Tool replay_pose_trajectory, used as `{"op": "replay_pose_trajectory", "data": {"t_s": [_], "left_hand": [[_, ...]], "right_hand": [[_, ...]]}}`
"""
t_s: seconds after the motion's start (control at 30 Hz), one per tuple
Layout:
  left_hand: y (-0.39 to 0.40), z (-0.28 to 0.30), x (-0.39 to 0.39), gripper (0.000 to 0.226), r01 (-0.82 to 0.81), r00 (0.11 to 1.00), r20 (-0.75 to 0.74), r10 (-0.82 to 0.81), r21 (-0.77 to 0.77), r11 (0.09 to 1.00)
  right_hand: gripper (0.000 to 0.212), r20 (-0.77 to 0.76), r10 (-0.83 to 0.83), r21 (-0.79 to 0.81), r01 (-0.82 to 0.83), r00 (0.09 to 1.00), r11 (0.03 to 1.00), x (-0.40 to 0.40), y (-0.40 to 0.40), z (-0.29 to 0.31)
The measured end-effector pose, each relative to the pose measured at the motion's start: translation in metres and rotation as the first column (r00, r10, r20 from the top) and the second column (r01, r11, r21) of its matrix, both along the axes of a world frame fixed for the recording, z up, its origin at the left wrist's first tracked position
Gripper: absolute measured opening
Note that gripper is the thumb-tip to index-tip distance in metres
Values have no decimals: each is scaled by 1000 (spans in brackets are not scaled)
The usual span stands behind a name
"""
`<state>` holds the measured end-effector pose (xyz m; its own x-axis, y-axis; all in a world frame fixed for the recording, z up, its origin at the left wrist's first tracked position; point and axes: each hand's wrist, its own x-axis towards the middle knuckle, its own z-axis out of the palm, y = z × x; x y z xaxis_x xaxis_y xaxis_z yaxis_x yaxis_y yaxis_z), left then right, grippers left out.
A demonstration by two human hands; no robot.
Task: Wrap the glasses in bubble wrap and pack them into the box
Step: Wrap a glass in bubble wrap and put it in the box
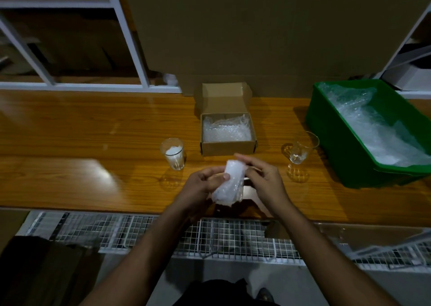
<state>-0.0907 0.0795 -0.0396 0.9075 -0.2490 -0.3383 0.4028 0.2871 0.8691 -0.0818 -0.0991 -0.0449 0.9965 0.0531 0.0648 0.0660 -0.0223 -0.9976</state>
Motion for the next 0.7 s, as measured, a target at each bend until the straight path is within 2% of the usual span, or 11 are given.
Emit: {"op": "replay_pose_trajectory", "data": {"t_s": [0.07, 0.13, 0.2, 0.3, 0.4, 0.6, 0.7], "left_hand": [[3, -2, 0, 49, -96, 995, 46, 93, 50, 994], [8, -4, -1, 49, -159, 980, 139, 141, 125, 979], [12, -5, -3, 40, -201, 963, 216, 165, 162, 966], [21, -1, -5, 34, -214, 947, 278, 161, 170, 962], [33, 3, -5, 40, -173, 956, 260, 136, 124, 977], [52, 2, -4, 28, -191, 961, 200, 191, -19, 981], [63, 3, -5, 28, -207, 963, 172, 209, -27, 978]], "right_hand": [[33, -282, 127, 227, -62, 951, 972, -4, 4, 11], [34, -410, 278, 237, -193, 868, 952, -10, 9, 21], [35, -399, 360, 160, -323, 843, 933, -15, 17, 25], [44, -324, 320, 192, -269, 890, 944, -11, 29, 26], [51, -312, 313, 289, -224, 897, 931, -8, 38, 29], [24, -327, 337, 475, -155, 883, 866, -6, 64, 24], [21, -326, 330, 429, -172, 886, 887, 2, 76, 24]]}}
